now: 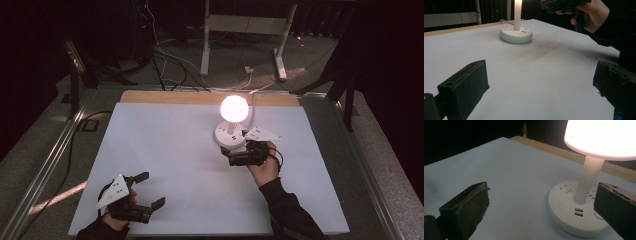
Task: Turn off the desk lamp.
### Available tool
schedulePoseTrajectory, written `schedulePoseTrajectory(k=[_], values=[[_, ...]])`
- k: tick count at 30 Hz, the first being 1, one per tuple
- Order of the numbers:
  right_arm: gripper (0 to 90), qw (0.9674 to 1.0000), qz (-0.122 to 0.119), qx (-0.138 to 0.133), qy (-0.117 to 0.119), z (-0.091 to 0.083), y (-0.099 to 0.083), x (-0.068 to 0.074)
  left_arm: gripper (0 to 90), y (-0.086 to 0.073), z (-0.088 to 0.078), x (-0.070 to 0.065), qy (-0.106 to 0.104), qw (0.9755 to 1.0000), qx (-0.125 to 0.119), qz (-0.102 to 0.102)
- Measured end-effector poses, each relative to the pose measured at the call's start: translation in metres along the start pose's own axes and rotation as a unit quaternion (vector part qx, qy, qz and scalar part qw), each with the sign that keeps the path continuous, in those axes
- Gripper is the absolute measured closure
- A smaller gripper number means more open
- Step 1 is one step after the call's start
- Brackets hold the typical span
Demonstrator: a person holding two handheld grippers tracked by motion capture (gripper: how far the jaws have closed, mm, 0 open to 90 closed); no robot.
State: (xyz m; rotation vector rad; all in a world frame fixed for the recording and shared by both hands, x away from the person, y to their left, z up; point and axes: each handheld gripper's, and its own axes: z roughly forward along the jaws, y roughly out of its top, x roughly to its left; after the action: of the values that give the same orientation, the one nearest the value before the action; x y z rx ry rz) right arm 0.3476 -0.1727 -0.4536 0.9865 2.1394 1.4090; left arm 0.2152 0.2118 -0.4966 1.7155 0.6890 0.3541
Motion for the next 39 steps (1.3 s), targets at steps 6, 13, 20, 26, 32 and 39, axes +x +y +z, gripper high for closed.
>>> schedulePoseTrajectory(k=[6, 13, 20, 26, 32, 39], values=[[0.0, 0.9998, -0.002, 0.019, 0.001, 0.011, -0.005, -0.002, 0.6, 0.000, 0.000, 0.000, 0.001, 1.0000, 0.000, -0.001], [0.0, 0.9991, -0.004, 0.030, -0.031, 0.022, -0.013, -0.005, 0.6, 0.000, 0.000, 0.000, 0.001, 1.0000, -0.001, -0.002], [7.2, 0.9979, -0.004, 0.048, -0.042, 0.026, -0.020, -0.007, 0.6, 0.000, 0.000, 0.000, 0.001, 1.0000, 0.000, 0.000], [24.9, 0.9958, 0.000, 0.076, -0.052, 0.028, -0.024, -0.007, 0.6, 0.000, 0.000, 0.000, 0.001, 1.0000, 0.000, 0.000], [50.0, 0.9940, -0.007, 0.087, -0.065, 0.028, -0.025, -0.007, 0.6, 0.000, 0.000, 0.000, 0.000, 1.0000, 0.000, 0.000], [82.7, 0.9921, -0.013, 0.096, -0.079, 0.030, -0.026, -0.009, 0.6, 0.000, 0.000, 0.000, 0.001, 1.0000, 0.000, 0.001]])
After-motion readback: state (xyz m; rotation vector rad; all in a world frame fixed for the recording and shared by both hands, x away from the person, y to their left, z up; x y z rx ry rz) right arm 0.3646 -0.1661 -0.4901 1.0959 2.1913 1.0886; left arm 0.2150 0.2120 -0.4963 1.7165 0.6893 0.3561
